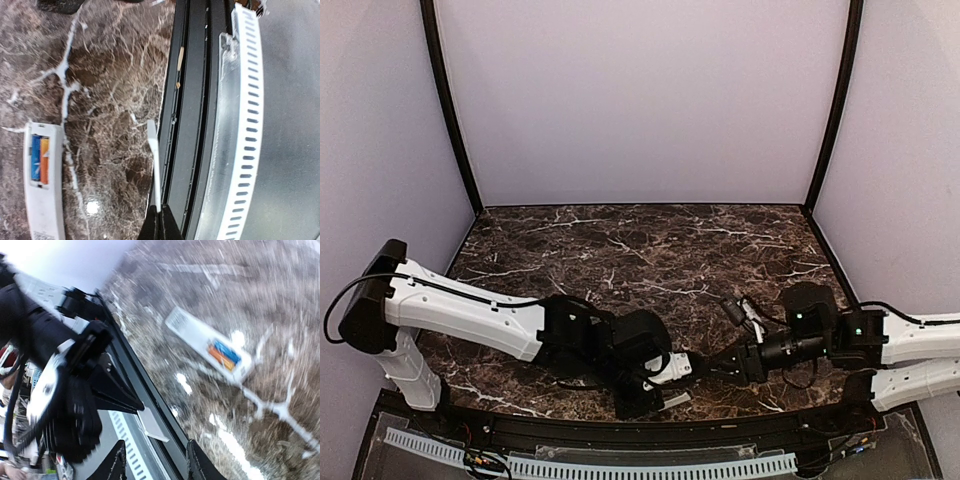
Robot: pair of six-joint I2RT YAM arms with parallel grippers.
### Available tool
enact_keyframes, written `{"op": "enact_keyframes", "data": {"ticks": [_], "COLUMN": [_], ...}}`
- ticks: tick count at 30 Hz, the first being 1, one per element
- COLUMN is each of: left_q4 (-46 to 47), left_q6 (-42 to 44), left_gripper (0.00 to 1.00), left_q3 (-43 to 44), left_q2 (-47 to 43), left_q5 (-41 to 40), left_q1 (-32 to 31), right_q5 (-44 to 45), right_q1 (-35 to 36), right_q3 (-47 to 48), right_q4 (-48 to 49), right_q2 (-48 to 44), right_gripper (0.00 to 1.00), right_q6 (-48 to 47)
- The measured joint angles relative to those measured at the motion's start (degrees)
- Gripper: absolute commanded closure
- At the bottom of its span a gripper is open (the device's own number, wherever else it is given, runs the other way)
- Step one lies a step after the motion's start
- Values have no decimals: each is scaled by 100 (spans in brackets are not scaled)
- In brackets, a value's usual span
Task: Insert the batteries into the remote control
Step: Pick up the battery cover from the corner of the board, then pass from the left arm to the right
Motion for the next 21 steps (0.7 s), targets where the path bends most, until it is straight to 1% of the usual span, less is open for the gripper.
{"op": "enact_keyframes", "data": {"ticks": [3, 6, 8, 11, 12, 13, 15, 16, 19, 21], "left_q4": [-35, -35, -52, -225, -306, -367, -551, -605, -702, -745], "left_q6": [66, 151, 236, 404, 461, 511, 612, 640, 726, 763], "left_gripper": [100, 100, 100, 100, 100, 100, 100, 100, 100, 100], "left_q3": [-39, -39, -37, -11, 17, 28, 92, 118, 203, 210], "left_q2": [-634, -1117, -1309, -1425, -1425, -1425, -1425, -1425, -1432, -1453], "left_q5": [26, 109, 151, 212, 225, 238, 262, 273, 273, 273], "left_q1": [87, 155, 195, 203, 203, 203, 203, 203, 205, 232], "right_q5": [164, 142, 11, -260, -332, -428, -588, -651, -802, -898], "right_q1": [-13, -13, -13, -13, -13, -13, -9, -4, 39, 66], "right_q3": [63, 63, 63, 111, 164, 282, 623, 809, 1368, 1521], "right_q4": [-37, 20, 144, 291, 284, 240, 114, 20, -308, -396], "right_q2": [-837, -1469, -1755, -1875, -1810, -1657, -1165, -927, -98, 258], "right_gripper": [54, 51, 49, 49, 50, 54, 60, 61, 61, 61], "right_q6": [-610, -1307, -1851, -2573, -2752, -2957, -3324, -3480, -3810, -3915]}}
